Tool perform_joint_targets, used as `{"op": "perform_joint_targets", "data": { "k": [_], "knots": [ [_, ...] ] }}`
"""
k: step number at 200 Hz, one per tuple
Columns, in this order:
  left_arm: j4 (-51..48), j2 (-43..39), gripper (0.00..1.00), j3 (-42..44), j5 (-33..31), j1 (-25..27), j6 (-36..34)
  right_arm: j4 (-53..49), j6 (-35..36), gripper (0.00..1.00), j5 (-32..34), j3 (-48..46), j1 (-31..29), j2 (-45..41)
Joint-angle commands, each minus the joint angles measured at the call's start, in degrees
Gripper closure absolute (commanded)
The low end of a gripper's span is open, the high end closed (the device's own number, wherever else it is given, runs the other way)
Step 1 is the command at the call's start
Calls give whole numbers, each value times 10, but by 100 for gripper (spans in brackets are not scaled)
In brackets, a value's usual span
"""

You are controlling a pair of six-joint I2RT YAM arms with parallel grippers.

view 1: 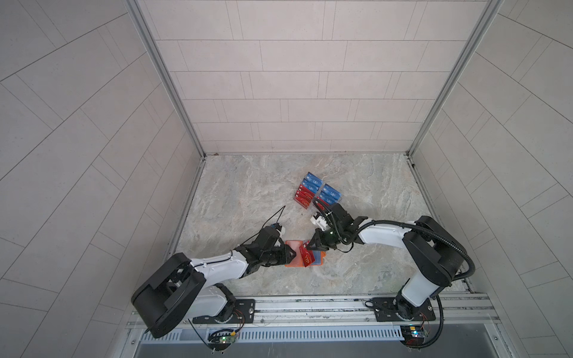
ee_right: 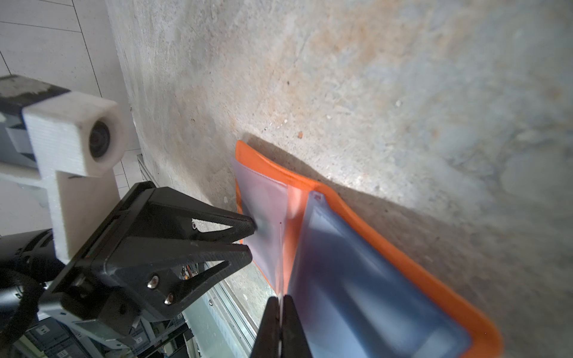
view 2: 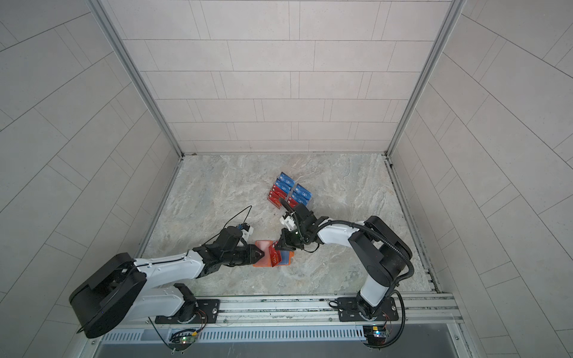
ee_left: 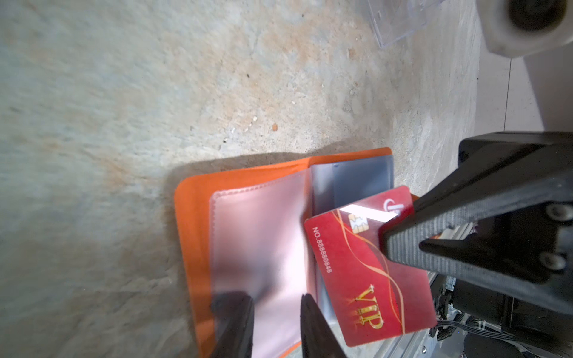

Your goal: Put the credit cards into the card holder

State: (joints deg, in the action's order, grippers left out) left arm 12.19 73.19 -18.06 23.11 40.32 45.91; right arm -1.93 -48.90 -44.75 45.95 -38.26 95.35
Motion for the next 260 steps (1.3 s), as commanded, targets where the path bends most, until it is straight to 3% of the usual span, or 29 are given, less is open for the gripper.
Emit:
{"op": "perform_joint_targets", "data": {
  "k": [1,260],
  "knots": [
    [-12,3,68,13,-10,1,1,-9,-18,100,4,-7,-1,-19],
    [-20,7,65,17,-3,1,0,17,-9,100,-17,-20,-1,-7]
  ]
}}
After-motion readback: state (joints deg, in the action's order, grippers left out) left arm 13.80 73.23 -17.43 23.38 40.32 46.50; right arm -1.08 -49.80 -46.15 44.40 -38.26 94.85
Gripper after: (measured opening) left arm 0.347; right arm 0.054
